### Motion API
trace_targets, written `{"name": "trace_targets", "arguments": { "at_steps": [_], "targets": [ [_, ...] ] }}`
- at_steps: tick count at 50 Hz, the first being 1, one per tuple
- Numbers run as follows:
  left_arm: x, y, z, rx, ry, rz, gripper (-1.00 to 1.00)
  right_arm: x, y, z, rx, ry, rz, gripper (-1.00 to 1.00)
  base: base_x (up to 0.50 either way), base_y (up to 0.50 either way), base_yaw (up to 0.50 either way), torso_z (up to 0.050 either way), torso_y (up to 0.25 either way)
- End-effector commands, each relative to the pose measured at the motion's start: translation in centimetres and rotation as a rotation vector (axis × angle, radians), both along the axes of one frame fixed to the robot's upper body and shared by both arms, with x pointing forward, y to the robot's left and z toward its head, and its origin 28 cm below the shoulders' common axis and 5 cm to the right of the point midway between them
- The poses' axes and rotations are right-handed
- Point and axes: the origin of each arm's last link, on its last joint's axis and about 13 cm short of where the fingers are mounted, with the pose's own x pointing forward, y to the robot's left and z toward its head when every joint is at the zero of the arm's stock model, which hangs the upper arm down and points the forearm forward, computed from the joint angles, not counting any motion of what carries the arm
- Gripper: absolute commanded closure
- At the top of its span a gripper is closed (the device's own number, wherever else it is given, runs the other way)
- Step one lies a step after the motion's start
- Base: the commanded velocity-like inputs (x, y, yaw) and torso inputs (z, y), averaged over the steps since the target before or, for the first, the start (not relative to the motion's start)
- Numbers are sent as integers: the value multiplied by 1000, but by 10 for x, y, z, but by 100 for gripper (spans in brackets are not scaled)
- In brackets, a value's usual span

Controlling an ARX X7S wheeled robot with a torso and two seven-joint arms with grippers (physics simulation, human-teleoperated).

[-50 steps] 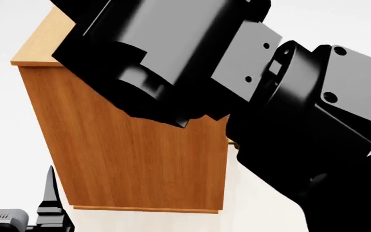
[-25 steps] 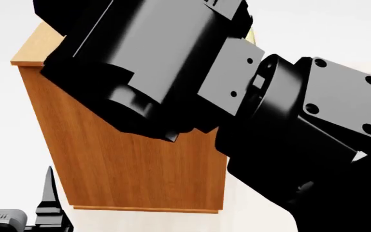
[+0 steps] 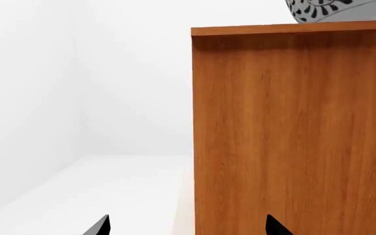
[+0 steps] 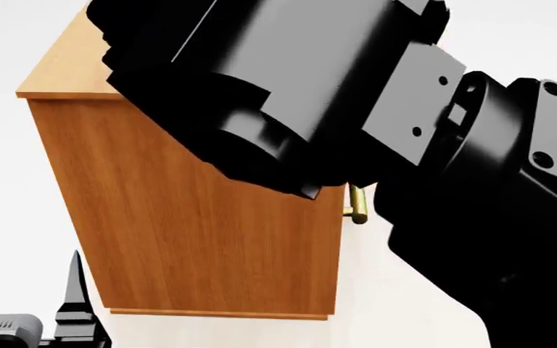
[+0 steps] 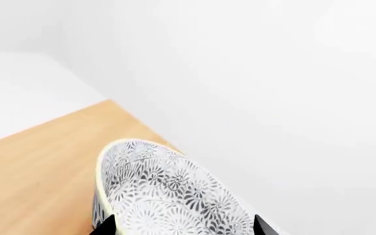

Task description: Put the bowl on the top of the cabinet.

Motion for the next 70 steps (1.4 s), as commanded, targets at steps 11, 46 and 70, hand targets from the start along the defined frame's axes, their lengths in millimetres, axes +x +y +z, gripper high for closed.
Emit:
{"name": "trace_targets", "arguments": {
  "at_steps": [11, 46, 70],
  "targets": [
    [0, -2, -1, 3, 2, -6, -100, -24, -20, 29, 15, -77, -19, -100, 0, 0, 0, 0, 0],
    [-2, -1, 4, -1, -12, 0, -100, -127, -87, 19, 130, -311, -78, -100, 0, 0, 0, 0, 0],
    [-2, -2, 3, 9, -11, 3, -100, -119, -135, -121, 236, -221, -255, -100, 0, 0, 0, 0, 0]
  ]
}}
